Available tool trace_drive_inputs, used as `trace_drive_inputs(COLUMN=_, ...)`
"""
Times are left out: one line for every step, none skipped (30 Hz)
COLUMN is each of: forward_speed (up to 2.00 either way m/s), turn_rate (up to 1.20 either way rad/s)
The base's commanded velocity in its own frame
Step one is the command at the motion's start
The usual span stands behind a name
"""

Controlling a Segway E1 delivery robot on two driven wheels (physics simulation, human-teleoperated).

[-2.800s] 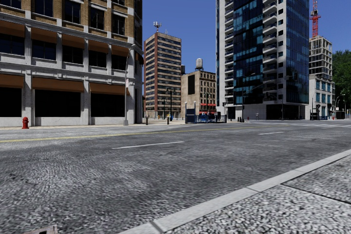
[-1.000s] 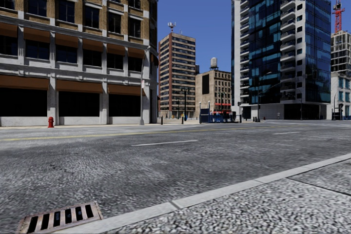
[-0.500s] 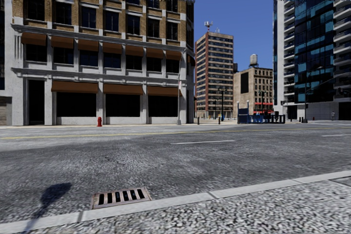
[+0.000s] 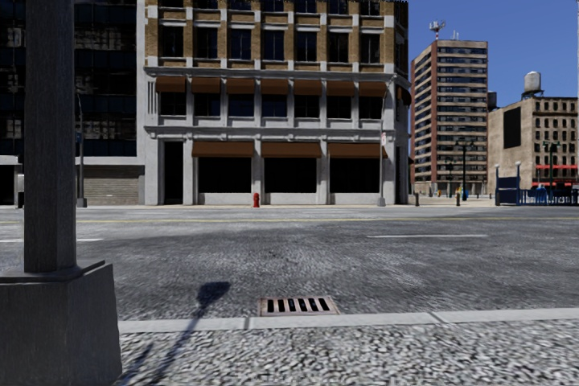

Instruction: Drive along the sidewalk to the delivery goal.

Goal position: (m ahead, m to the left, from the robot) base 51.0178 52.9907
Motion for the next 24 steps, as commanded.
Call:
trace_drive_inputs(forward_speed=-0.50, turn_rate=0.69)
trace_drive_inputs(forward_speed=-0.50, turn_rate=0.69)
trace_drive_inputs(forward_speed=-0.50, turn_rate=0.70)
trace_drive_inputs(forward_speed=-0.50, turn_rate=0.74)
trace_drive_inputs(forward_speed=-0.50, turn_rate=0.76)
trace_drive_inputs(forward_speed=-0.50, turn_rate=0.76)
trace_drive_inputs(forward_speed=-0.50, turn_rate=0.76)
trace_drive_inputs(forward_speed=-0.50, turn_rate=0.76)
trace_drive_inputs(forward_speed=-0.50, turn_rate=0.76)
trace_drive_inputs(forward_speed=-0.50, turn_rate=0.76)
trace_drive_inputs(forward_speed=-0.50, turn_rate=0.76)
trace_drive_inputs(forward_speed=-0.50, turn_rate=0.76)
trace_drive_inputs(forward_speed=-0.50, turn_rate=0.76)
trace_drive_inputs(forward_speed=-0.50, turn_rate=0.76)
trace_drive_inputs(forward_speed=-0.50, turn_rate=0.76)
trace_drive_inputs(forward_speed=-0.50, turn_rate=0.76)
trace_drive_inputs(forward_speed=-0.50, turn_rate=0.76)
trace_drive_inputs(forward_speed=-0.50, turn_rate=0.77)
trace_drive_inputs(forward_speed=-0.50, turn_rate=0.78)
trace_drive_inputs(forward_speed=-0.50, turn_rate=0.78)
trace_drive_inputs(forward_speed=-0.50, turn_rate=0.80)
trace_drive_inputs(forward_speed=-0.50, turn_rate=0.81)
trace_drive_inputs(forward_speed=-0.50, turn_rate=0.81)
trace_drive_inputs(forward_speed=-0.50, turn_rate=0.82)
